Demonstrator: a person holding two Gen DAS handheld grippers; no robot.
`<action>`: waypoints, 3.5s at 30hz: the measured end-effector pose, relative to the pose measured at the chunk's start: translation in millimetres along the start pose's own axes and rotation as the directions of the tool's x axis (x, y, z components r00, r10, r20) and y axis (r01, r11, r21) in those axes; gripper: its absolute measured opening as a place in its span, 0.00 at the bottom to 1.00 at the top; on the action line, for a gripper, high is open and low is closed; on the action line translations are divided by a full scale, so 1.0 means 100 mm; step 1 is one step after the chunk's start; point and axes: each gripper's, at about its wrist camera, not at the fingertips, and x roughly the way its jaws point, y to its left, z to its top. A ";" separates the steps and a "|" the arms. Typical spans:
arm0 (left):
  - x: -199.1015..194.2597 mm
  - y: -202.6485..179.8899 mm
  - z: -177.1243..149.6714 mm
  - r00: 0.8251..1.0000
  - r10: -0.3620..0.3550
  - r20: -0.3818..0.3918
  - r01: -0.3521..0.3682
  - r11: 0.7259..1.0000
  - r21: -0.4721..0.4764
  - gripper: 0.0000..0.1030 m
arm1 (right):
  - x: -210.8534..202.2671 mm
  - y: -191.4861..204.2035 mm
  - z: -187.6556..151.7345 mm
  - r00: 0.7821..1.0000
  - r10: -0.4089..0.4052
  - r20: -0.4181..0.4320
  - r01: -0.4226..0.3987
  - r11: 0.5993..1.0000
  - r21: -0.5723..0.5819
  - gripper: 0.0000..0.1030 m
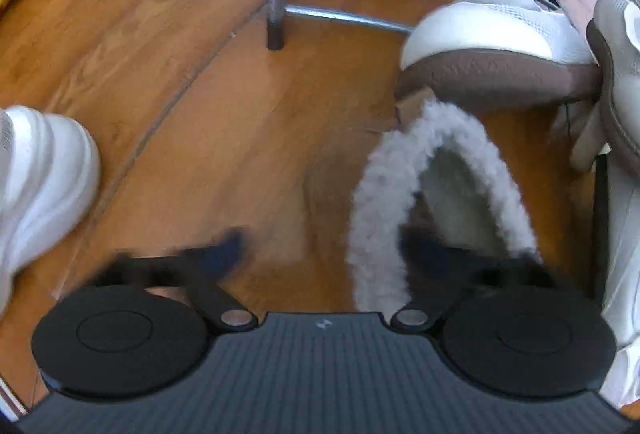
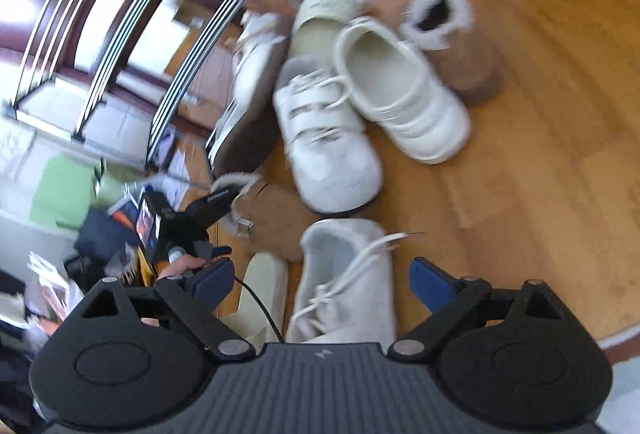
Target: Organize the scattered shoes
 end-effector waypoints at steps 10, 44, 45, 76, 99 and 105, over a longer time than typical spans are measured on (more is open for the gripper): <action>-0.84 -0.25 -0.23 0.975 -0.080 0.208 0.073 0.996 0.045 0.12 | 0.06 -0.21 -0.03 0.998 0.054 -0.011 -0.054 0.998 0.014 0.92; -1.94 -1.71 -2.00 0.950 -0.221 0.219 0.007 0.718 0.696 0.80 | -0.05 0.09 -0.31 0.954 -0.274 0.125 0.301 0.890 -0.344 0.93; -1.94 -1.69 -1.98 0.945 -0.216 0.246 -0.011 0.728 0.685 0.80 | -0.02 0.09 -0.30 0.953 -0.278 0.121 0.303 0.885 -0.353 0.93; -1.58 -1.28 -1.50 0.992 -0.103 0.078 0.066 0.922 0.381 0.87 | 0.00 -0.48 -0.20 0.924 -0.381 0.020 0.354 0.838 -0.414 0.99; -1.62 -0.23 -1.21 0.994 -0.109 -0.011 0.110 0.993 0.050 0.94 | 1.29 0.42 -0.97 0.956 -0.250 -0.156 0.130 0.833 -0.539 0.97; -1.46 -0.13 -1.13 0.981 -0.188 -0.039 0.187 0.982 -0.033 0.94 | 1.20 0.51 -0.91 0.964 -0.208 -0.166 0.077 0.815 -0.574 0.65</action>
